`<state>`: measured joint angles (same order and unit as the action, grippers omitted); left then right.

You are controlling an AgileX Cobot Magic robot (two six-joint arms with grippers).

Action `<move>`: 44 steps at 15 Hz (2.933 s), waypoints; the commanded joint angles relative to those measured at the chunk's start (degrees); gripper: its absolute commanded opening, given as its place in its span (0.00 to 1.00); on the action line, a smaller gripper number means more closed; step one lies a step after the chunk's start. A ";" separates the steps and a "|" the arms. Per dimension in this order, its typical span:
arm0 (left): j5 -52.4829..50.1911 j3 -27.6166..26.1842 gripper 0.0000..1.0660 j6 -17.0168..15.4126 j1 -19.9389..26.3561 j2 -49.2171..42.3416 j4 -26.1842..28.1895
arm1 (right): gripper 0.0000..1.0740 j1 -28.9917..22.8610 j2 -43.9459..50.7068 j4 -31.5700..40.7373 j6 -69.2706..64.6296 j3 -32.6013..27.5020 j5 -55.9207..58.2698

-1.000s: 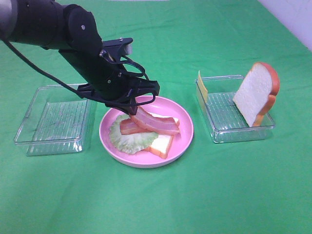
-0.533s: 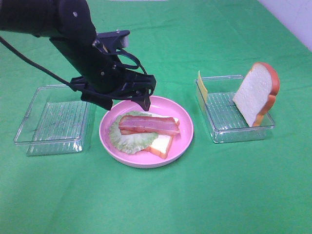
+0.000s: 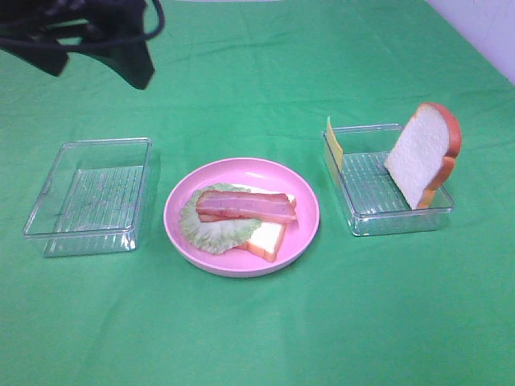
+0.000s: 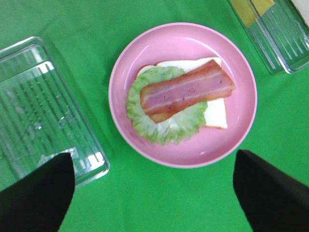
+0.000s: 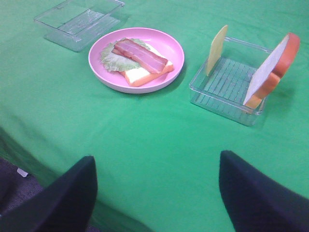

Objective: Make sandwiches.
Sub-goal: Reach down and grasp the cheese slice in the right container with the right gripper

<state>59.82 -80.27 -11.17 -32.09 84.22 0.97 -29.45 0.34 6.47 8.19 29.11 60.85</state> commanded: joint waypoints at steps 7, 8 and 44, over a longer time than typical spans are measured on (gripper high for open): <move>12.89 14.55 0.80 -0.29 0.11 -28.65 -4.18 | 0.64 0.00 0.40 -0.17 0.17 -0.17 0.23; 12.89 17.93 0.80 -0.29 0.11 -32.09 -4.30 | 0.64 0.00 0.40 -0.17 0.17 -0.17 0.23; 0.17 51.68 0.78 13.58 0.11 -79.76 0.46 | 0.58 0.23 -88.18 -12.03 -21.89 49.05 -3.90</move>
<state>60.50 -28.65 2.35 -32.09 4.98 0.86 -28.82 -91.27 -4.41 -13.24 81.36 57.93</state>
